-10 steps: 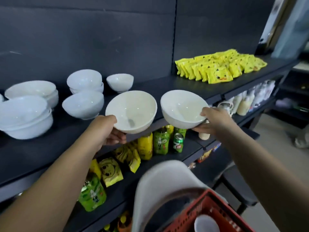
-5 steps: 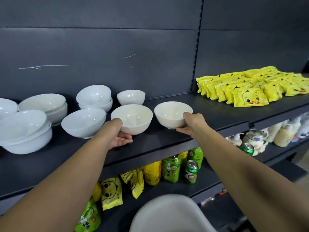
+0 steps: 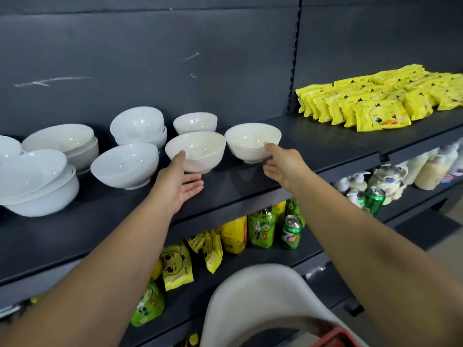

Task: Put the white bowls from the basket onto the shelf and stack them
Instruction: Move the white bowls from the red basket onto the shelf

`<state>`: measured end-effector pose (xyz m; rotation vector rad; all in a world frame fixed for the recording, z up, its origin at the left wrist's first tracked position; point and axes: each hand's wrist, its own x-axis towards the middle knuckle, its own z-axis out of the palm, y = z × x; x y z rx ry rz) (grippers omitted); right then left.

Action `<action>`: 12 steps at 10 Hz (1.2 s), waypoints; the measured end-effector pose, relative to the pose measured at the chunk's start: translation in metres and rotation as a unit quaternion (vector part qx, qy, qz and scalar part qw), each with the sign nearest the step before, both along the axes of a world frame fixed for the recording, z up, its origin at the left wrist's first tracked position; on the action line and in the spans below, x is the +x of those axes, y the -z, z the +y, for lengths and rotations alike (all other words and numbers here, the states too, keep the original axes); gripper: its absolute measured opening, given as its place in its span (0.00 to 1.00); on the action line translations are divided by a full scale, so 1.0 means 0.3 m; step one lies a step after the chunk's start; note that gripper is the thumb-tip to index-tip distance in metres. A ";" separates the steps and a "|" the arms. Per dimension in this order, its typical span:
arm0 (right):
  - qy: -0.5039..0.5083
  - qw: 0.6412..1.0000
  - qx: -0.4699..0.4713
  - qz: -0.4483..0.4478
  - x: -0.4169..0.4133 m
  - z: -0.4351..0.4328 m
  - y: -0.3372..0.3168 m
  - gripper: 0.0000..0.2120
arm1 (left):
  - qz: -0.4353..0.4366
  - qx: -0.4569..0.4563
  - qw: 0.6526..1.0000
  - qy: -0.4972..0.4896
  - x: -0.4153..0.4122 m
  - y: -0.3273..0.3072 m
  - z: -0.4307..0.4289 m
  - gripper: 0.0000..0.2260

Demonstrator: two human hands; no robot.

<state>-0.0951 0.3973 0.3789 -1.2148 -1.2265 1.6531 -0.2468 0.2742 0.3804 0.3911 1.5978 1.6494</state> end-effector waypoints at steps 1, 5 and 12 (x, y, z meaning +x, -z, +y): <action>-0.021 0.998 0.066 -0.007 0.094 -0.102 0.028 0.12 | 0.101 0.026 0.994 -0.025 0.085 0.025 -0.086 0.13; -0.270 0.898 0.102 -0.333 0.648 -0.404 0.765 0.12 | 0.209 -0.242 0.943 0.089 0.617 0.698 -0.511 0.08; -0.214 0.814 -0.207 -0.498 0.902 -0.493 1.633 0.20 | 0.268 -0.468 0.831 0.135 0.921 1.642 -0.523 0.23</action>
